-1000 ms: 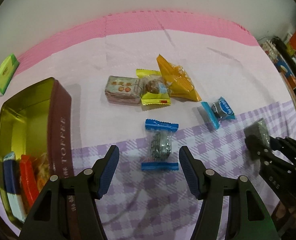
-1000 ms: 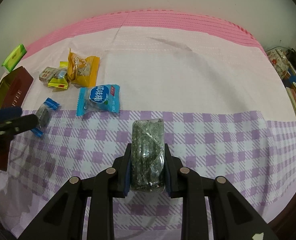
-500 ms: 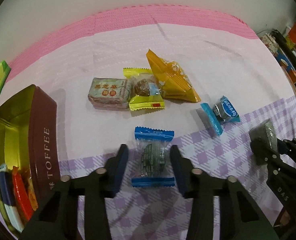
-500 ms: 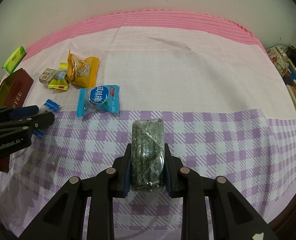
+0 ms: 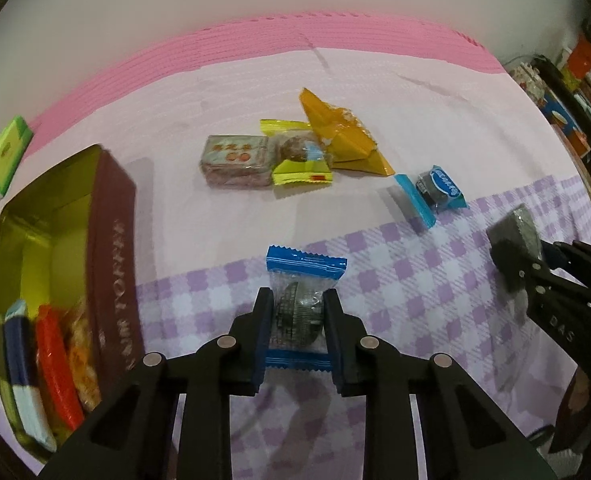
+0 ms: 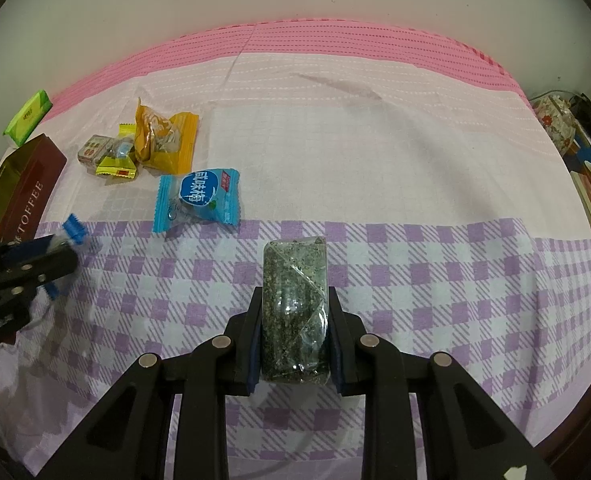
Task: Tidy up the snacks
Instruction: 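Carry the blue-ended candy into the gold tin and open the left tool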
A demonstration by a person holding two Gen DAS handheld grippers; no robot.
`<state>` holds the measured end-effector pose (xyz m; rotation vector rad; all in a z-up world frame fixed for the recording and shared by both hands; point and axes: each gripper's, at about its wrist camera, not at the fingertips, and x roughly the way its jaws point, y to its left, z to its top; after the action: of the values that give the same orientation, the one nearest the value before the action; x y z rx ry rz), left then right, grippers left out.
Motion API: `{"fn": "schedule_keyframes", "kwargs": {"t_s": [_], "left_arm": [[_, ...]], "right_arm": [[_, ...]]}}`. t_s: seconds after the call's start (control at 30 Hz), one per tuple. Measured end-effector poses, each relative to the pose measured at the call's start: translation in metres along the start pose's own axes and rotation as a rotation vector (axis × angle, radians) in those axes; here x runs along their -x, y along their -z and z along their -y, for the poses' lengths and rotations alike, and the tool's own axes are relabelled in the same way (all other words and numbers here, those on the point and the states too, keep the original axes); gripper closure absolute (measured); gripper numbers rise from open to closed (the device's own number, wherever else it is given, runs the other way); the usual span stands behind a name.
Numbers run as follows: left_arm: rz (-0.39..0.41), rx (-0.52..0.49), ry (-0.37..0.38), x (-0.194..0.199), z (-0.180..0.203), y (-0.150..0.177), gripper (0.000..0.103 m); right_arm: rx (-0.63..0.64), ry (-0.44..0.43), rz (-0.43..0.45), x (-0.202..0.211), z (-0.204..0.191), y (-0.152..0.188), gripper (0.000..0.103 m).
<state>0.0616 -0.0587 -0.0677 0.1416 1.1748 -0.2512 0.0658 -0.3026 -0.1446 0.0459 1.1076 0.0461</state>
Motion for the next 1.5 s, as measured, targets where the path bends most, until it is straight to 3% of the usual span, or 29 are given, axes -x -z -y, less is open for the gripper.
{"fn": "schedule_keyframes", "kwargs": {"t_s": [0.27,0.5,0.73,1.1,1.5], "left_arm": [[-0.013,0.034,-0.018,0.02,-0.013,0.011,0.077],[0.011,0.065,-0.025,0.042,-0.026,0.012,0.077],[0.064,0.125,-0.079,0.063,-0.06,-0.001,0.077],[0.062,0.247,-0.192,0.06,-0.132,-0.006,0.077],[0.014,0.262,-0.324,0.023,-0.177,-0.013,0.077]], "right_arm": [[0.003,0.01,0.003,0.002,-0.004,0.002,0.078],[0.003,0.01,0.003,0.002,-0.003,0.002,0.078],[0.002,0.01,0.003,0.002,-0.004,0.003,0.078],[-0.002,0.01,0.003,0.002,-0.004,0.002,0.078],[-0.002,0.011,0.002,0.002,-0.004,0.002,0.078]]}}
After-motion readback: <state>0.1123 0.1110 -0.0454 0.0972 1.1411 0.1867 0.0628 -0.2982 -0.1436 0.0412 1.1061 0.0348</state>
